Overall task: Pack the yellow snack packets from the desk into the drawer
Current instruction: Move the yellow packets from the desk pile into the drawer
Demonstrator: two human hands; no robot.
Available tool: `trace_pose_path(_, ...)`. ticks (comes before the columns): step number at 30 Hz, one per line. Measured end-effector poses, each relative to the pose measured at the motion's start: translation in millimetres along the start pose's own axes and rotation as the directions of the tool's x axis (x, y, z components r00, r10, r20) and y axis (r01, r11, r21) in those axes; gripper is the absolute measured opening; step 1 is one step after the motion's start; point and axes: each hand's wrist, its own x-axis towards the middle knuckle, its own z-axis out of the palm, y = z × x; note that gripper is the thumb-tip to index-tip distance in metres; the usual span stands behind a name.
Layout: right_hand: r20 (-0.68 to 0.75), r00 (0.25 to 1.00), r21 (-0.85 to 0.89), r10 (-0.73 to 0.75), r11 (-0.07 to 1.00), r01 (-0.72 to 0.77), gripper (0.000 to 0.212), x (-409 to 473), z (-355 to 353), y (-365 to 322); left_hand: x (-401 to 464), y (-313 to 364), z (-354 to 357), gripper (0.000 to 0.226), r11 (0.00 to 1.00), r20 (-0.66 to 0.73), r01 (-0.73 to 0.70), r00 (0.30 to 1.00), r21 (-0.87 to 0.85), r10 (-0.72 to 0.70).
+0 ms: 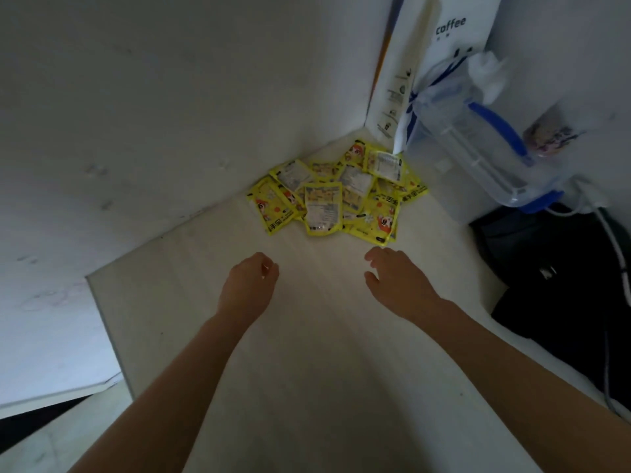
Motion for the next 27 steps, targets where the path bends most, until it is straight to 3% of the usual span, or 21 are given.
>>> trace_pose_path(8, 0.079, 0.997, 0.068, 0.0, 0.998, -0.006, 0.04, 90, -12, -9, 82, 8, -9, 0.029, 0.92, 0.033, 0.332, 0.942, -0.207, -0.333)
trace_pose_path(12, 0.064, 0.996, 0.158, 0.069, 0.984, -0.078, 0.051, 129, -16, -17, 113, 19, -10, 0.027, 0.888, -0.04, 0.383, 0.913, -0.253, -0.405)
trace_pose_path(18, -0.068, 0.981, -0.055, 0.18, 0.981, -0.184, 0.078, 156, -5, -39, 153, 34, 3, 0.071, 0.819, -0.087, 0.498, 0.837, -0.286, -0.54)
trace_pose_path(23, -0.126, 0.972, -0.039, 0.2, 0.978, -0.206, 0.088, 157, 6, -51, 157, 51, 13, 0.075, 0.825, -0.135, 0.523, 0.821, -0.212, -0.555)
trace_pose_path(27, -0.143, 0.984, -0.001, 0.102, 0.995, -0.103, 0.072, 159, 11, -57, 159, 45, 18, 0.062, 0.859, -0.168, 0.484, 0.845, -0.164, -0.508)
